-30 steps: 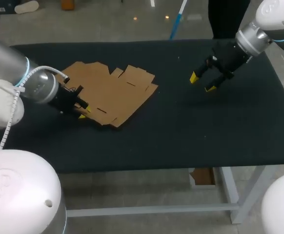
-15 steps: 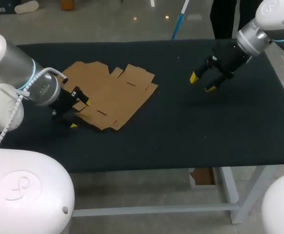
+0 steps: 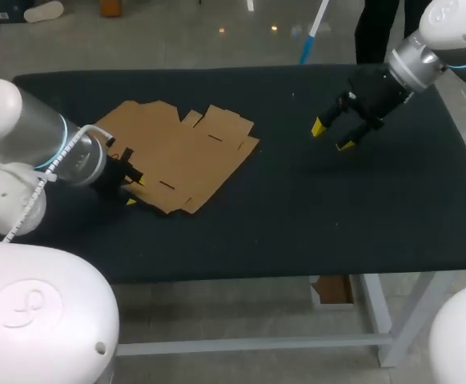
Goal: Assemble the packaging by folding the flat box into shape, placing the metal phone stand inside, and closing the box properly
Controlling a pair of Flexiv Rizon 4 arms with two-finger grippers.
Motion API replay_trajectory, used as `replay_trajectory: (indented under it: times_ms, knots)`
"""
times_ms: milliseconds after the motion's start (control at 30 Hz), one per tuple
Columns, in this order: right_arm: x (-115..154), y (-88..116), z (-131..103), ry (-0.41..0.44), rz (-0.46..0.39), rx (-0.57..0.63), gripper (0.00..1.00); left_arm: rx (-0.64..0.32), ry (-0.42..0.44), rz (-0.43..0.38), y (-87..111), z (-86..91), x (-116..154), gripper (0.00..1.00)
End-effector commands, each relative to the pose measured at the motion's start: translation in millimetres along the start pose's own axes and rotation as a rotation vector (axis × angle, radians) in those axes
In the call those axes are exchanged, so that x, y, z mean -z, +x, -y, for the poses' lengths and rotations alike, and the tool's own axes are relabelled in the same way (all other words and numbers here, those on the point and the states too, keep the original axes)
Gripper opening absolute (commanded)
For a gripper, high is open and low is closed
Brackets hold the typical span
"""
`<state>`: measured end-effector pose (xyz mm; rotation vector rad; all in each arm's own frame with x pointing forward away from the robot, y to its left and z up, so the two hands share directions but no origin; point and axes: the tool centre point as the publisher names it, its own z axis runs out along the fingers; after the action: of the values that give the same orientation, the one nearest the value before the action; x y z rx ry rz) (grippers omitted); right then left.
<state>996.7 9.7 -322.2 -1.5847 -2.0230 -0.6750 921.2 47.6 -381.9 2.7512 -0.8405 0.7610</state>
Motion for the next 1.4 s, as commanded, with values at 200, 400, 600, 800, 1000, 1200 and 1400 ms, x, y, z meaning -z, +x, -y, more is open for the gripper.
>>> replay_trajectory:
  times_ms: [200,400,600,800,1000,1200,1400]
  knots:
    - [1,0,0,0.002,-0.003,0.001,1.0,0.02,0.017,0.002,5.4,6.7,-22,0.27]
    - [1,0,0,0.002,-0.003,0.001,1.0,-0.019,-0.001,-0.01,8.9,10.1,-19,0.0]
    - [2,-2,1,-0.016,0.001,-0.006,1.0,-0.106,-0.048,-0.028,10.8,12.2,-10,0.0]
    - [6,-2,6,-0.029,0.004,-0.001,1.0,-0.196,-0.081,-0.049,13.2,11.7,-5,0.0]
    - [11,-1,10,-0.044,0.01,0.006,1.0,-0.307,-0.118,-0.043,18.3,9.8,-2,0.0]
    - [13,-1,12,-0.047,0.014,0.011,1.0,-0.434,-0.17,-0.014,25.6,5.2,-2,0.0]
    - [10,-1,15,-0.05,0.031,0.006,1.0,-0.537,-0.203,0.036,31.5,3.7,-5,0.0]
